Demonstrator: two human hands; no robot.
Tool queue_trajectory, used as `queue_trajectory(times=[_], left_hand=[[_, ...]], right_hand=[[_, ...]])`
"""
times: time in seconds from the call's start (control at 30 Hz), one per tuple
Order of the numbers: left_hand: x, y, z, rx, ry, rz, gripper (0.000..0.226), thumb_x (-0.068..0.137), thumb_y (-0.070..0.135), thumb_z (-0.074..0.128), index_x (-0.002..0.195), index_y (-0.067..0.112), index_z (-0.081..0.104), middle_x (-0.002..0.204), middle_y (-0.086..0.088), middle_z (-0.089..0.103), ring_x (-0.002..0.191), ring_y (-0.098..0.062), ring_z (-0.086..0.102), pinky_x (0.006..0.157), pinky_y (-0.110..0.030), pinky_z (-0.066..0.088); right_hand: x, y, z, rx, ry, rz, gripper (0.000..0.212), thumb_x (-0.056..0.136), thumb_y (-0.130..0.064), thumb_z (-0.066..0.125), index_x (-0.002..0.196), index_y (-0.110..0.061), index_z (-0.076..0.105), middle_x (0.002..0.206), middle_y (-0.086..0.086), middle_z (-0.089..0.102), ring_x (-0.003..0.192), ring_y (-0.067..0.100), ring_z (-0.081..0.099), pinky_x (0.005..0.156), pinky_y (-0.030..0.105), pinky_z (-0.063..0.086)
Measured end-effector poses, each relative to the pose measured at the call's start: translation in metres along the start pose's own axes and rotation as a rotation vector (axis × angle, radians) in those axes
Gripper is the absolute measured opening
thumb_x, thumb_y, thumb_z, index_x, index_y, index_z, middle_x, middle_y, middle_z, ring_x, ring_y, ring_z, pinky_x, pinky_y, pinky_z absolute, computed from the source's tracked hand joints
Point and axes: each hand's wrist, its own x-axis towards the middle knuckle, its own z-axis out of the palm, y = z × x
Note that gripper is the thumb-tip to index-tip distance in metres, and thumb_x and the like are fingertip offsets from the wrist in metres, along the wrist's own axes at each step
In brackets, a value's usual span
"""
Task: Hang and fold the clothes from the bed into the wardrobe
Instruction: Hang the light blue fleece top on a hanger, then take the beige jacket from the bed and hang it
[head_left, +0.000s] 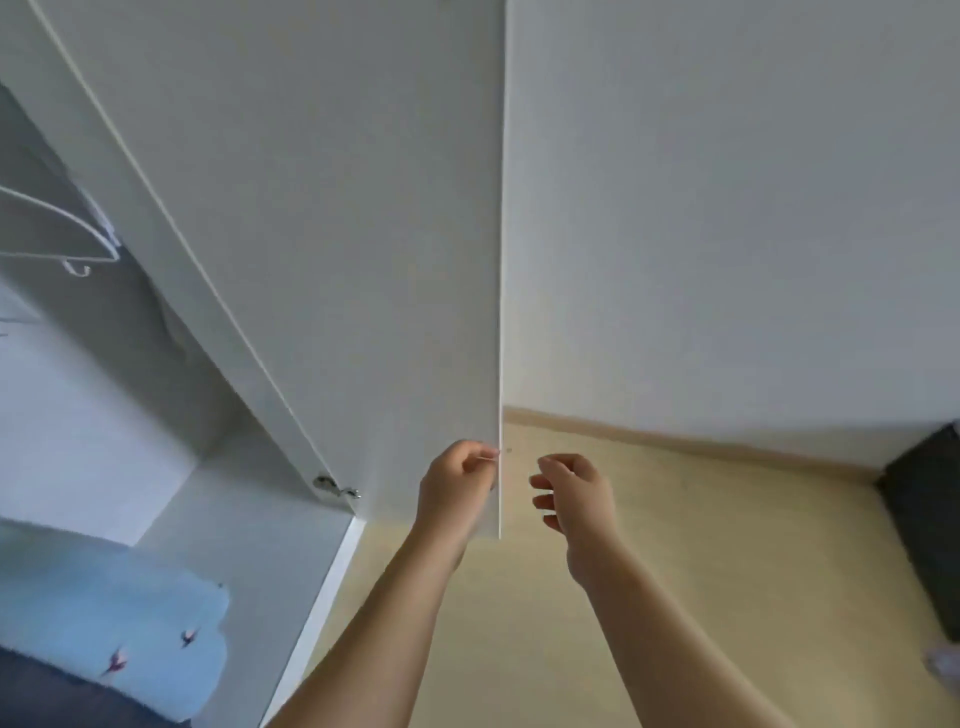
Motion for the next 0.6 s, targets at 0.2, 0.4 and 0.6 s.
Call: queue_trajectory(times=[0.2,0.4,0.6], left_hand=[[-0.053,0.011,0.165,0.054,-0.346,-0.071,0.012,0.087,0.014,0.054,0.086,0.022,0.063,0.078,0.003,0.063,0.077,-0.016,0.060,0.064,-0.025,0.041],[-0.113,0.024,0.290,0.165,-0.643,-0.077,0.018,0.085,0.008,0.053,0.078,0.023,0.060,0.073,0.002,0.058,0.067,-0.013,0.054,0.058,-0.023,0.039],[-0.151,0.036,0.386,0.226,-0.841,-0.120,0.022,0.087,0.005,0.049,0.077,0.022,0.058,0.073,0.003,0.059,0.059,-0.008,0.053,0.054,-0.021,0.035]], right_hand=[[-0.024,0.042,-0.187,0.106,0.328,0.120,0.011,0.090,-0.013,0.050,0.081,-0.016,0.056,0.073,0.000,0.058,0.056,0.012,0.048,0.051,0.022,0.035],[-0.057,0.086,-0.312,0.289,0.596,0.246,0.011,0.090,-0.014,0.050,0.080,-0.014,0.054,0.074,0.001,0.058,0.056,0.014,0.048,0.052,0.023,0.035],[-0.079,0.118,-0.390,0.496,0.780,0.333,0.010,0.090,-0.013,0.050,0.081,-0.014,0.055,0.072,0.002,0.056,0.054,0.015,0.045,0.052,0.022,0.033]])
